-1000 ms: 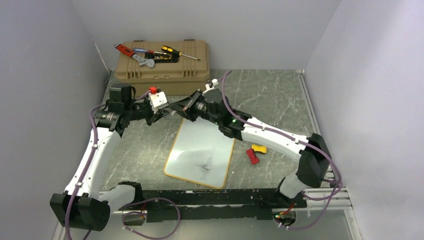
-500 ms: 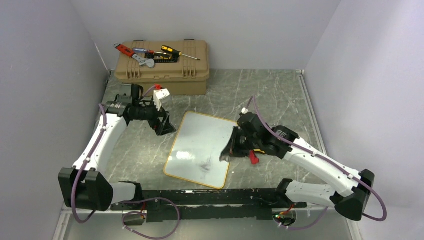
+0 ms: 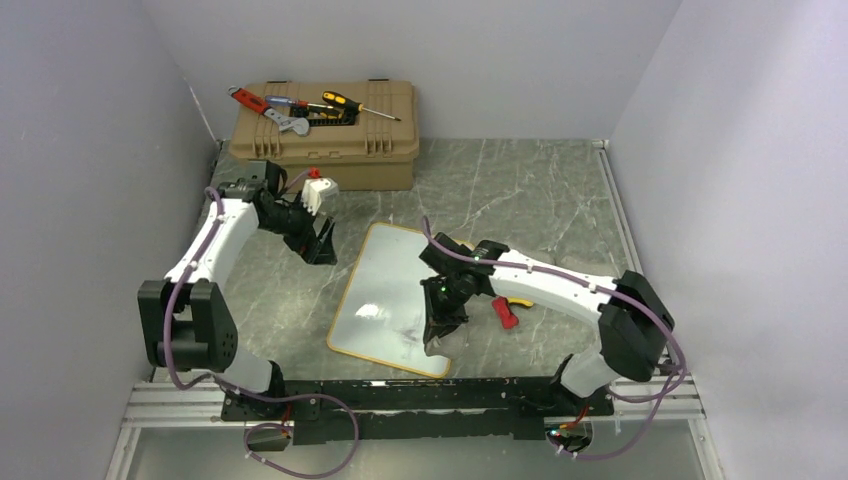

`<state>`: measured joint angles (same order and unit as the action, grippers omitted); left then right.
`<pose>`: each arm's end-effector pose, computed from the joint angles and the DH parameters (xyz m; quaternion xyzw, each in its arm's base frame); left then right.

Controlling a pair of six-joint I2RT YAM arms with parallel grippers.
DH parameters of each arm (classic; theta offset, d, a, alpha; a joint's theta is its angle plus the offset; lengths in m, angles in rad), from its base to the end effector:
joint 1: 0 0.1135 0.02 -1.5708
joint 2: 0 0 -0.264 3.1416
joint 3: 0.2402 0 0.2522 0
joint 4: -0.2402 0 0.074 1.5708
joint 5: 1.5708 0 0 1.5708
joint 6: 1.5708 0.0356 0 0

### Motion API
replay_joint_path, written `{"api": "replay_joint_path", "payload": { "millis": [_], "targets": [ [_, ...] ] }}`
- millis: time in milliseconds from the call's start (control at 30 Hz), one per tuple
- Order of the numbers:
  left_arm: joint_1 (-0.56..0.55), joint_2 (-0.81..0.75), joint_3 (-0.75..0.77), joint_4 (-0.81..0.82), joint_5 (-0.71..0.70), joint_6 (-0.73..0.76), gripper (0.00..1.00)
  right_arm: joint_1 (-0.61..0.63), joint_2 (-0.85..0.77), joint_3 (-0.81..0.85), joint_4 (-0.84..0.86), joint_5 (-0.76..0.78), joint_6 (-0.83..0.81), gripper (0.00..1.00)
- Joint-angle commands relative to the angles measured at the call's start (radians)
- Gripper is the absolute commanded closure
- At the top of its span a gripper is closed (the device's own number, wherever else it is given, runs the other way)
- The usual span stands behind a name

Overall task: Erase the whiteboard
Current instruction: Erase the whiteboard at the center of the board.

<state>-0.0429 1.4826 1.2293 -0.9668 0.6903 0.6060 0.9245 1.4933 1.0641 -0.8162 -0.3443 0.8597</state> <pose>0.2825 -0.0348 0.2779 0.3513 0.8594 -0.2744 0.2503 0.1600 0.2321 0.2275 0.0592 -0.9708 -0.2303 0.0314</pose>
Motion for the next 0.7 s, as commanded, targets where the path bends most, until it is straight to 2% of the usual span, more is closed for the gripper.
{"api": "replay_joint_path", "payload": {
  "millis": [0, 67, 133, 167, 200, 267, 300, 400, 467, 667],
  "targets": [
    [0.004, -0.065, -0.024, 0.117, -0.088, -0.01, 0.01, 0.002, 0.044, 0.0, 0.114, -0.051, -0.063, 1.0],
    [0.006, -0.151, -0.128, 0.271, -0.118, -0.048, 0.0, 0.002, 0.074, -0.014, 0.154, -0.062, -0.078, 1.0],
    [0.005, -0.16, -0.236, 0.375, -0.213, -0.123, 0.0, 0.001, 0.102, -0.022, 0.182, -0.074, -0.092, 1.0],
    [0.006, -0.126, -0.219, 0.334, -0.182, -0.073, 0.06, 0.0, 0.117, -0.021, 0.188, -0.076, -0.102, 1.0],
    [0.005, -0.08, -0.181, 0.241, -0.13, 0.005, 0.17, 0.0, 0.134, -0.022, 0.194, -0.08, -0.108, 1.0],
    [0.006, -0.003, -0.131, 0.191, -0.142, -0.032, 0.32, 0.0, 0.156, -0.03, 0.222, -0.092, -0.112, 1.0],
    [0.005, 0.017, -0.127, 0.195, -0.148, -0.044, 0.34, -0.001, 0.169, -0.033, 0.234, -0.101, -0.113, 1.0],
    [-0.021, 0.03, -0.149, 0.19, -0.132, -0.063, 0.31, -0.009, 0.209, -0.052, 0.27, -0.124, -0.118, 1.0],
    [-0.081, 0.044, -0.187, 0.21, -0.183, -0.064, 0.26, -0.02, 0.225, -0.079, 0.314, -0.142, -0.111, 1.0],
    [-0.169, 0.134, -0.245, 0.289, -0.206, -0.087, 0.28, -0.082, 0.299, -0.139, 0.466, -0.199, -0.1, 1.0]
  ]
}}
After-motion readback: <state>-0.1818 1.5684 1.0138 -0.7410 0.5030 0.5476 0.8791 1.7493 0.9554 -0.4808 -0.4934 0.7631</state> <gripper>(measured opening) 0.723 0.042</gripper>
